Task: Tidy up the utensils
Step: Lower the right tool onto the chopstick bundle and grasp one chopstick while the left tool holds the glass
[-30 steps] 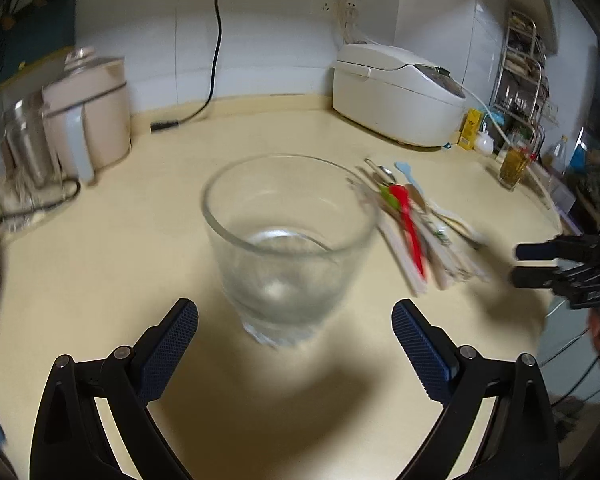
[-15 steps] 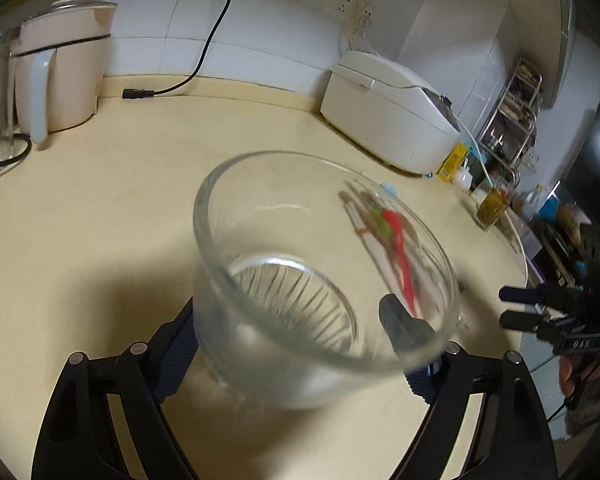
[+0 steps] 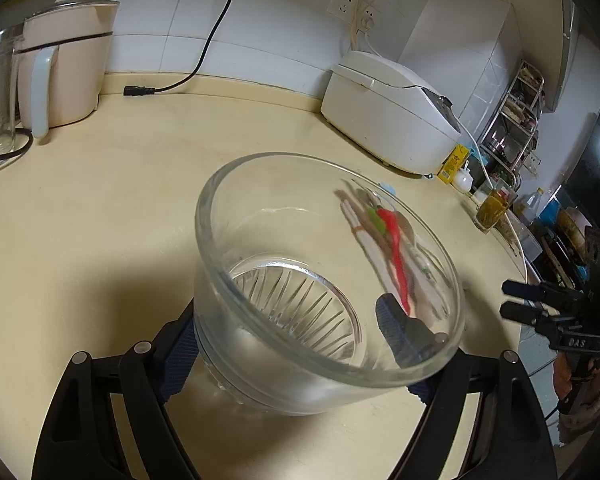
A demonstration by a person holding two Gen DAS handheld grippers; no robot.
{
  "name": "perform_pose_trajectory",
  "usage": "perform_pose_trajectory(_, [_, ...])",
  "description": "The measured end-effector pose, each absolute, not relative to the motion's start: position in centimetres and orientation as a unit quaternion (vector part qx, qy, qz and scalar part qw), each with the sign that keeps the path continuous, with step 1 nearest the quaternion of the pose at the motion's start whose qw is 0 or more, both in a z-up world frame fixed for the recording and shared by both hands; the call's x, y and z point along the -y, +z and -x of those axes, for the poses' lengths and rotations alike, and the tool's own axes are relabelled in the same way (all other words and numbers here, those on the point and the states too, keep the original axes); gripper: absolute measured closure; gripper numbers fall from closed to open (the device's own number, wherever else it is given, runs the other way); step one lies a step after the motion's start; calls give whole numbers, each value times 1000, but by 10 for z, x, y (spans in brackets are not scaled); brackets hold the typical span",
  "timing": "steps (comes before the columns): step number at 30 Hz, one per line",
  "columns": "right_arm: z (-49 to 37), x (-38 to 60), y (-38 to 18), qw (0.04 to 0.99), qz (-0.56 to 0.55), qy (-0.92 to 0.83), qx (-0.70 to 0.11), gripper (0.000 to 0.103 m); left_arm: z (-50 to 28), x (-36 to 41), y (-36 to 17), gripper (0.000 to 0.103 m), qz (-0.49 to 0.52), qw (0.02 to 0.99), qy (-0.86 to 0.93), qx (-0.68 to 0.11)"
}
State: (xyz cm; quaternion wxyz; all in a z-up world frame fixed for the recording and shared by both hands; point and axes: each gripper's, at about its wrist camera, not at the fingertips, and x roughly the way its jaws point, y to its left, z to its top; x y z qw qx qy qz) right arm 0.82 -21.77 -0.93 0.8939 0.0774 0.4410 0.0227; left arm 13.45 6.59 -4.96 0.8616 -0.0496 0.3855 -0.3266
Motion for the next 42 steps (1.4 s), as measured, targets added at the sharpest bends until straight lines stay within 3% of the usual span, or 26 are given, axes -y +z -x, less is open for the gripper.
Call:
perform_pose_trajectory(3, [-8, 228, -6, 897, -88, 13, -434, 41, -131, -62, -50, 18, 41, 864, -321, -386])
perform_pose_trajectory(10, [-12, 263, -6, 884, -163, 42, -436, 61, -129, -58, -51, 18, 31, 867, -314, -386])
perform_pose_trajectory(20, [-38, 264, -10, 872, -193, 69, -445, 64, -137, -65, -62, 14, 68, 851, -313, -415])
perform_pose_trajectory(22, [-50, 254, -9, 870, -182, 84, -450, 75, -136, -65, -62, 15, 66, 852, -313, -414])
perform_pose_trajectory(24, [-66, 240, -10, 868, -171, 103, -456, 80, -136, -64, -61, 15, 66, 852, -313, -414])
perform_pose_trajectory(32, [-117, 194, -33, 855, -105, 68, -503, 81, -134, -64, -59, 15, 69, 854, -308, -414])
perform_pose_trajectory(42, [-119, 201, -46, 834, -164, 145, -506, 86, -133, -64, -59, 15, 70, 855, -305, -414])
